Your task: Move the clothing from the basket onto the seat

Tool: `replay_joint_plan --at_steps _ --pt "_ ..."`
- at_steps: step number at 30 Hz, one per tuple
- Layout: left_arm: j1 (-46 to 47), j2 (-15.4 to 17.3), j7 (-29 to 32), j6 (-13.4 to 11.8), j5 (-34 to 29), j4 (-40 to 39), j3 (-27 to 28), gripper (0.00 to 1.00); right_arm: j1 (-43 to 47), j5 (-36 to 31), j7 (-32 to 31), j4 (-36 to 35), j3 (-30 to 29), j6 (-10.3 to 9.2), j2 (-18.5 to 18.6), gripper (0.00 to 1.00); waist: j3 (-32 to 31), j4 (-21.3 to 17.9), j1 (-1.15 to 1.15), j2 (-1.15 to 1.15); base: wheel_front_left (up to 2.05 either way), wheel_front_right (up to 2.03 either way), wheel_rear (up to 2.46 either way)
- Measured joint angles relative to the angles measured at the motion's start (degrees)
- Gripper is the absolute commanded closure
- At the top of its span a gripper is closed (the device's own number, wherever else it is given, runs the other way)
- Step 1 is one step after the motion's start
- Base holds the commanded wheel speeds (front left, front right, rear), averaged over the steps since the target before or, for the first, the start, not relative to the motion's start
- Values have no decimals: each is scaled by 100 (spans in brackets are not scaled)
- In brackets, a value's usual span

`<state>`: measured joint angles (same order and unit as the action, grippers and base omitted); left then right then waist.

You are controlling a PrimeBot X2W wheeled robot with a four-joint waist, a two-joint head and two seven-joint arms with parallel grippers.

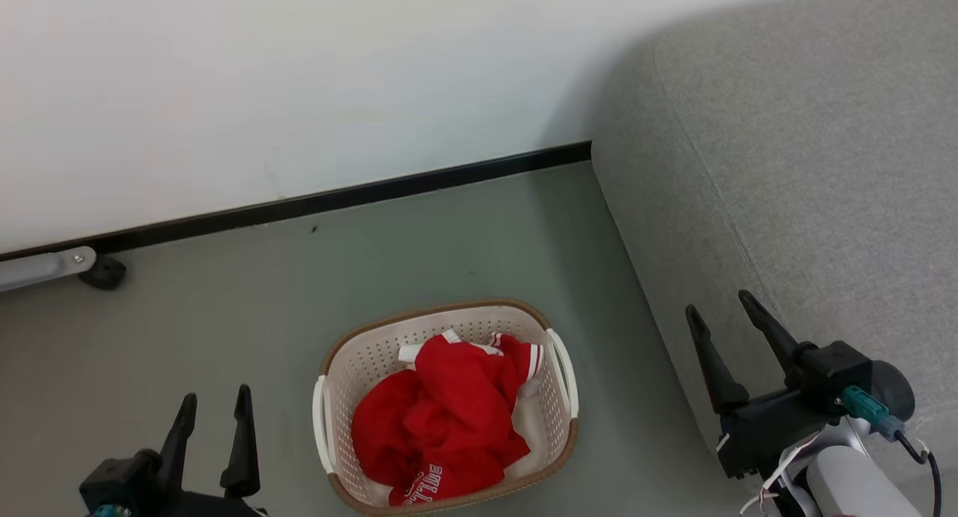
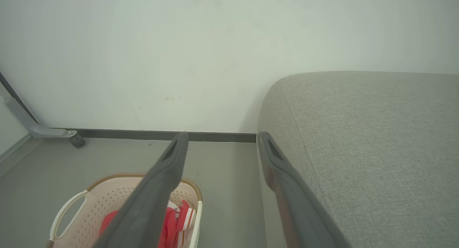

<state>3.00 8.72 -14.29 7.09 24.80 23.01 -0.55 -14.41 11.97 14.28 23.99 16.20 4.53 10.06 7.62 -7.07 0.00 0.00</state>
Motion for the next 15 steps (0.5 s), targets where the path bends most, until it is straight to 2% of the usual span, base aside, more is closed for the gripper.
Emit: replay_joint_plan --at_steps 9,15 --pt "524 44 0 5 44 -99 -287 0 -62 -105 0 -197 9 -48 -160 0 655 -223 1 0 0 0 0" --pt "698 224 0 5 203 -200 -802 0 -305 -165 1 -431 43 -55 -321 0 1127 -411 1 0 0 0 0"
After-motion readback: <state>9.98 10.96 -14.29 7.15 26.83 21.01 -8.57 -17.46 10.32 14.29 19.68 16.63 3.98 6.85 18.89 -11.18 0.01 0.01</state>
